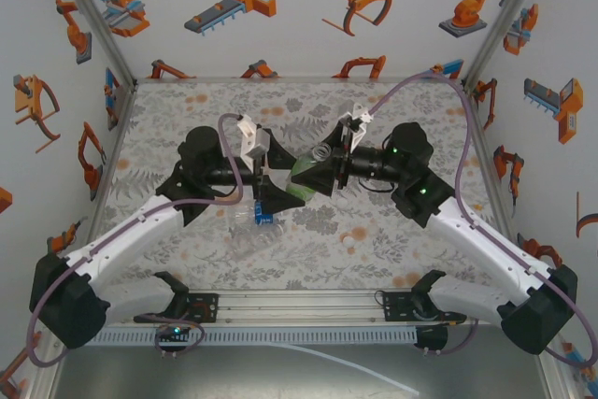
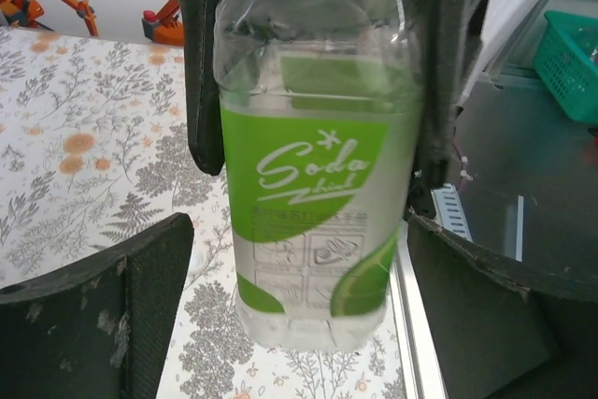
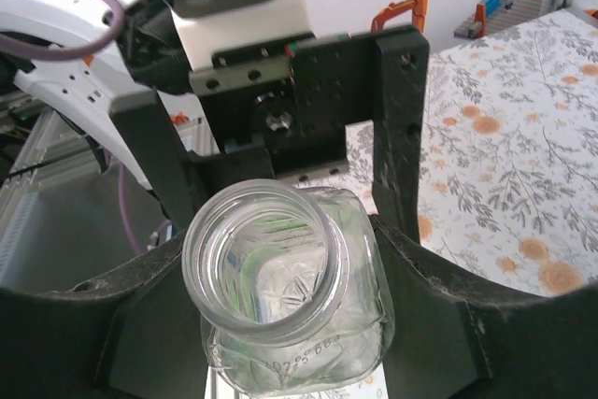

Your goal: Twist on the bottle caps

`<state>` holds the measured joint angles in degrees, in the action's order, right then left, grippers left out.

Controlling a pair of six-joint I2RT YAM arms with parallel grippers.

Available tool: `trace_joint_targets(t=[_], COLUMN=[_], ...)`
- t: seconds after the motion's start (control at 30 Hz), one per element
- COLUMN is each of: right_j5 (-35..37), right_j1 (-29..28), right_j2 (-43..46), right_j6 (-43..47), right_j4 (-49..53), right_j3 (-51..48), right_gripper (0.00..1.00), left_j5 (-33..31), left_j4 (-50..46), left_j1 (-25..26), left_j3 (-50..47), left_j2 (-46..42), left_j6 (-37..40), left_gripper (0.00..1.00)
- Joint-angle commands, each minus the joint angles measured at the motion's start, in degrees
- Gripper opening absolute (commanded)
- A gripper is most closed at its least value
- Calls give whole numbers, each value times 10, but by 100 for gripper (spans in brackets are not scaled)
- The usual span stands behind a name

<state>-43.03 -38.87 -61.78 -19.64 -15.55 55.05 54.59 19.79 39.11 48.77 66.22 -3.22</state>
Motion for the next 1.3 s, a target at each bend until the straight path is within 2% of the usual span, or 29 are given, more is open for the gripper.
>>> trace_joint_targets(t=[0.0,0.3,0.43,0.77,0.9,0.93,1.07,1.1,1.17,1.27], right_j5=[-7,-1,12,24,42,49,72,72,75,84], right_j1=[-5,-6,-6,-8,-7,-7,-7,-7,-7,-8], right_j2=[10,-2,2,15,29,31,37,40,48,61], right_j6=[-25,-25,-26,-8,14,16,23,27,32,37], right_j4=[-41,-39,-27,17,55,63,94,97,99,98], right_j3=[27,40,38,41,46,47,57,60,61,59], right_gripper=[35,33,31,31,32,37,69,73,78,78], left_j5=[-4,-3,-6,-10,-10,-10,-11,-12,-16,-17], left_j4=[60,70,54,60,63,62,53,51,50,59], left_j1=[17,51,56,65,65,65,65,65,64,64], left_j3=[31,56,58,69,70,71,70,69,66,62], left_j2=[14,47,46,65,69,68,69,68,68,65], left_j6=[-15,-21,-13,-10,-6,-5,1,4,4,-3], left_gripper=[84,72,64,52,43,41,37,36,35,35])
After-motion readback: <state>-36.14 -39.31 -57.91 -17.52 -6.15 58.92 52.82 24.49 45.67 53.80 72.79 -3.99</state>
